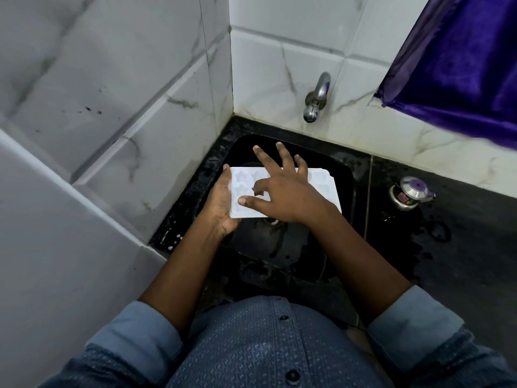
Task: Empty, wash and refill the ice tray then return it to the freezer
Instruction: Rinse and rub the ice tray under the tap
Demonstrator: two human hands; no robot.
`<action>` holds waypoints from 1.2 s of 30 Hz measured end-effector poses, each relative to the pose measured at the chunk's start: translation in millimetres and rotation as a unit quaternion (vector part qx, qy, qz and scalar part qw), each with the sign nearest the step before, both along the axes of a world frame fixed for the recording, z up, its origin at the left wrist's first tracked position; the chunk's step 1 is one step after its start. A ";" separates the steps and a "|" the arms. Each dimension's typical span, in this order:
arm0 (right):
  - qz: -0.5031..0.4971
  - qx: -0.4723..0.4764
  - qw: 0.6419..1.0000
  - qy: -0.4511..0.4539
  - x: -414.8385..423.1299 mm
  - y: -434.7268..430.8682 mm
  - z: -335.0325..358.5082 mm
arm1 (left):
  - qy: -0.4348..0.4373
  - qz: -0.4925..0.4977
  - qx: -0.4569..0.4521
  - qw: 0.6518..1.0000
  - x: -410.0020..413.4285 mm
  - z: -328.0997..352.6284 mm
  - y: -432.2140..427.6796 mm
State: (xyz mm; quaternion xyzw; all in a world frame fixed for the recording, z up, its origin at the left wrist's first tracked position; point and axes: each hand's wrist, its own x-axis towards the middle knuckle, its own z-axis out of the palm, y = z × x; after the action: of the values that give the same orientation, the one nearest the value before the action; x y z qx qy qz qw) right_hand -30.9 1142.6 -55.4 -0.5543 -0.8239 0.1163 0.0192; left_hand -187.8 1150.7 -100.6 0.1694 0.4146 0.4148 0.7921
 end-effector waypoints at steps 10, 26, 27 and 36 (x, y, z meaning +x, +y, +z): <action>-0.008 -0.012 1.000 0.000 4.1 0.7 2.0 | 0.003 -0.007 0.005 1.000 5.7 -2.1 -0.2; -0.033 -0.014 0.999 0.009 13.8 1.3 7.7 | 0.023 -0.018 0.009 1.000 13.9 0.9 11.6; -0.035 -0.013 0.999 0.004 14.5 1.3 8.4 | 0.021 -0.020 0.007 1.000 14.0 1.1 12.0; -0.034 -0.004 0.999 0.020 17.7 0.0 10.5 | 0.000 -0.014 0.021 1.000 11.8 2.8 19.5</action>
State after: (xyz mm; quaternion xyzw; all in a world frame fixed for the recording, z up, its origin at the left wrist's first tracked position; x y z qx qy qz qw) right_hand -13.3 1142.6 -44.9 -0.5795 -0.8037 0.1302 0.0375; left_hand -175.9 1170.3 -97.8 0.1917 0.4039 0.4125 0.7937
